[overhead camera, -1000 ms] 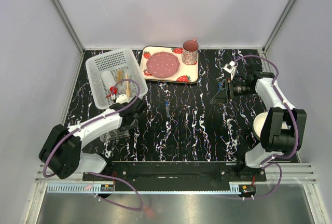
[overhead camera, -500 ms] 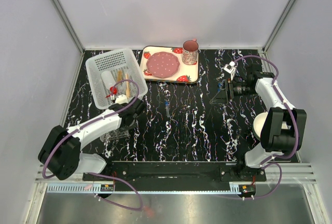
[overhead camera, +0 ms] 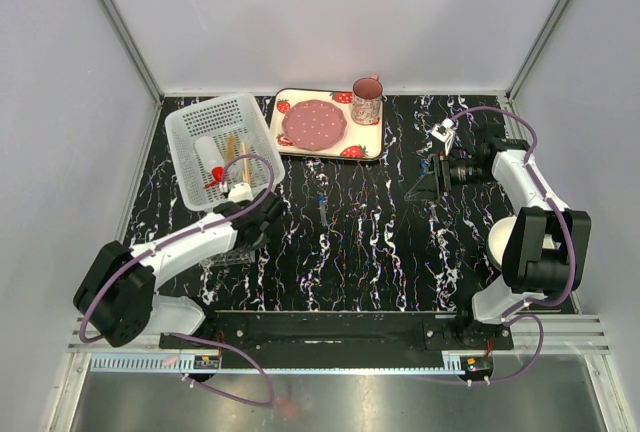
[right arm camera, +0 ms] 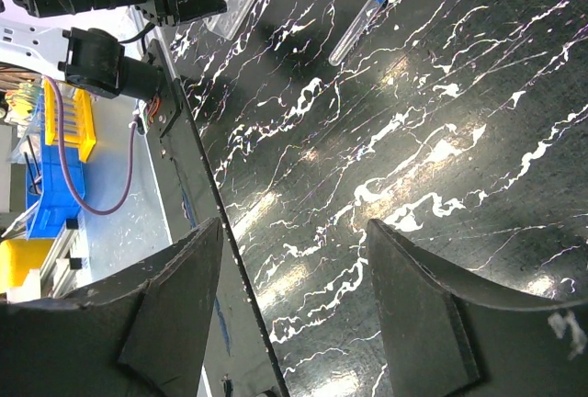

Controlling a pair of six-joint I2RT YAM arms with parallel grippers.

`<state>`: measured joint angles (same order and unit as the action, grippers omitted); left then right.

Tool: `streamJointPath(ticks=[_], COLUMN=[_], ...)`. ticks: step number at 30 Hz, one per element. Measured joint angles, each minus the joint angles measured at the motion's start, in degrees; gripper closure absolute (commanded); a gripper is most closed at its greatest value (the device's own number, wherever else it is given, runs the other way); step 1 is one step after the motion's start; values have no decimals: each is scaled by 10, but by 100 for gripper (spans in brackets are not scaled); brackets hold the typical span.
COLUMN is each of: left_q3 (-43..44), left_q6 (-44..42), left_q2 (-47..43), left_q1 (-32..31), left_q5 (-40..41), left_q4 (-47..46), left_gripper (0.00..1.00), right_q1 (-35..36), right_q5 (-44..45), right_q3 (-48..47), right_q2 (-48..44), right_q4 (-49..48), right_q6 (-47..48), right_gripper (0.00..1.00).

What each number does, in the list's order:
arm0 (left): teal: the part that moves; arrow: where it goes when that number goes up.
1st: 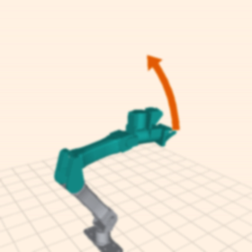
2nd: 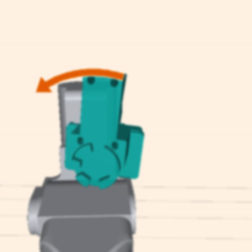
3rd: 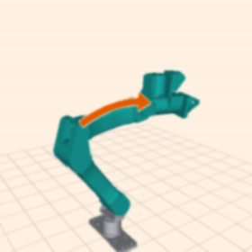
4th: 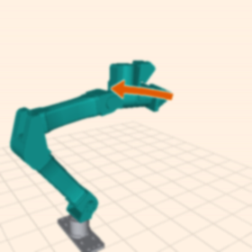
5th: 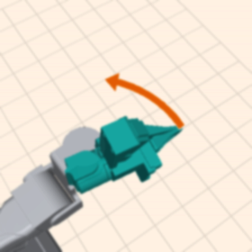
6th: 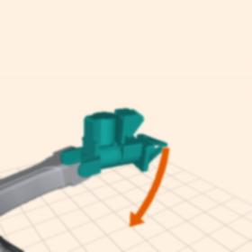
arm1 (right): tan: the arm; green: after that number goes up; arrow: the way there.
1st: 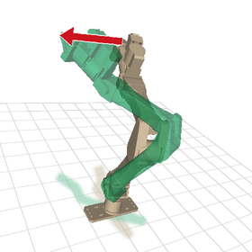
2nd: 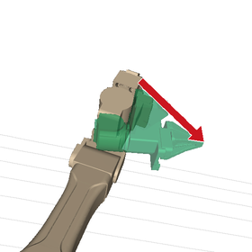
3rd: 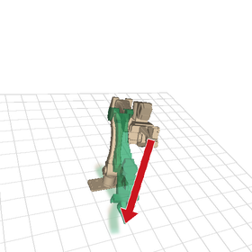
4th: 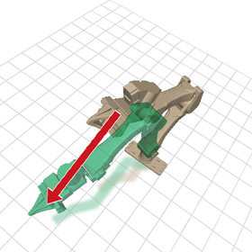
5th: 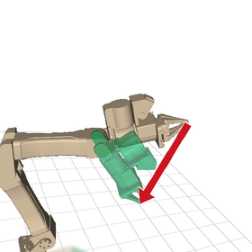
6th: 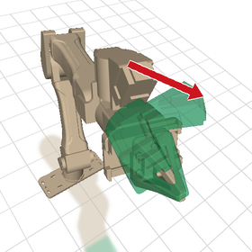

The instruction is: Organize the chemistry lab equipment

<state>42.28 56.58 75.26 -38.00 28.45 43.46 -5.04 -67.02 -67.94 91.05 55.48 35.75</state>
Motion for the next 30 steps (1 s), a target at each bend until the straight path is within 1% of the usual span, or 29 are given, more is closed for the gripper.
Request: streamJointPath(ticks=[4,9,17,22,23,26,27,30], left_q3=[1,22,99,152,159,163,163,162], left_q6=[2,11,23,22,21,21,19,15], left_q2=[0,22,102,154,161,164,164,158], left_q1=[-16,-52,-112,-129,-130,-132,-132,-132], left_q5=[-6,-28,-72,-96,-102,-111,-112,-115], left_q4=[-7,-15,-35,-52,-58,-64,-64,-63], left_gripper=[78,78,78,76,75,66,62,52], right_q1=[0,0,0,0,0,0,0,0], right_q5=[0,0,0,0,0,1,1,2], right_q3=[-2,-3,-3,-3,-3,-3,-3,-3], right_q2=[0,0,0,0,0,0,0,0], right_q4=[2,3,4,4,4,4,4,4], right_q6=[1,2,3,4,4,4,4,4], right_gripper=[30,30,30,30,30,30,30,30])
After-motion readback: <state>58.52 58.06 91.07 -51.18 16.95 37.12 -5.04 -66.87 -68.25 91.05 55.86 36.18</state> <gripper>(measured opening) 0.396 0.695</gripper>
